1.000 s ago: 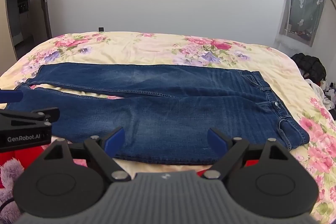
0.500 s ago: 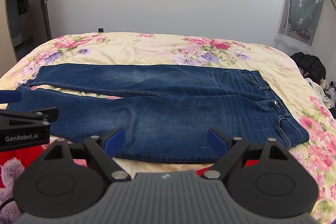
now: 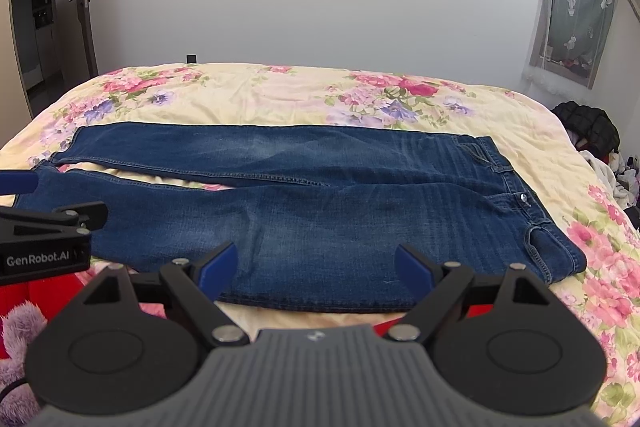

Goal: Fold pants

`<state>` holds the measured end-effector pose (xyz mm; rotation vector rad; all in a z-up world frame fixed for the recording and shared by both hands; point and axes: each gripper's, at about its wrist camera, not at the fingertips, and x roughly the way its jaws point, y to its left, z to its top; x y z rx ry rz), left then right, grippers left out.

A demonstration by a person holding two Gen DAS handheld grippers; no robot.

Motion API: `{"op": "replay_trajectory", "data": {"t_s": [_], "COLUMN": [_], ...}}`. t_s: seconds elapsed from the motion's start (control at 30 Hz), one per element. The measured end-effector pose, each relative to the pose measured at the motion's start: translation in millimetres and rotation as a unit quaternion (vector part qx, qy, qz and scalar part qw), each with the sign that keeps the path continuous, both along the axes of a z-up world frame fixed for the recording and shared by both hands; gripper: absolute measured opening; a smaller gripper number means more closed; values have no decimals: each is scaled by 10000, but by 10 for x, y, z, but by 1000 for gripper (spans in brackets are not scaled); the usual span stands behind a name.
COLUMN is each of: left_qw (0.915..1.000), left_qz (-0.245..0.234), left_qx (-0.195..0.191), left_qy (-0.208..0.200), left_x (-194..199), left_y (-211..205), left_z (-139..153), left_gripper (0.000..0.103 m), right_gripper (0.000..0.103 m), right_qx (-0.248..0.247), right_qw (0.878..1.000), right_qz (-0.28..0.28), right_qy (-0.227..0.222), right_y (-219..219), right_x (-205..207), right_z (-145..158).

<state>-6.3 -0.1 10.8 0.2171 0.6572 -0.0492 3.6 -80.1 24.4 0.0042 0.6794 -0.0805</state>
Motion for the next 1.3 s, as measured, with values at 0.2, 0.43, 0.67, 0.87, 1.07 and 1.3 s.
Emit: {"op": "replay_trajectory", "data": {"t_s": [0.2,0.43,0.67,0.87,1.07,1.3], "left_qw": [10000,10000,10000,10000,10000,10000], "left_qz": [1,14,31,31,34,50], "left_qx": [-4,2,15,13,11,2], "left_qy": [10,1,3,1,6,14], "left_x": [11,5,8,7,-9,-21], "left_y": [3,1,17,20,32,41], "left_z": [2,-9,-4,-7,-11,-19], "left_gripper": [96,96,96,96,96,96], "right_gripper": [82,82,82,82,82,82], "right_qx": [-10,-12,-2,-9,-3,5], "right_qw": [10000,10000,10000,10000,10000,10000], "right_qz": [6,-3,-24,-37,-58,-71], "right_qy": [10,2,18,23,33,41], "right_y": [13,18,22,8,7,-1], "right_x": [-6,1,-10,-17,-24,-34], "right_z": [14,16,0,-10,-19,-27]}}
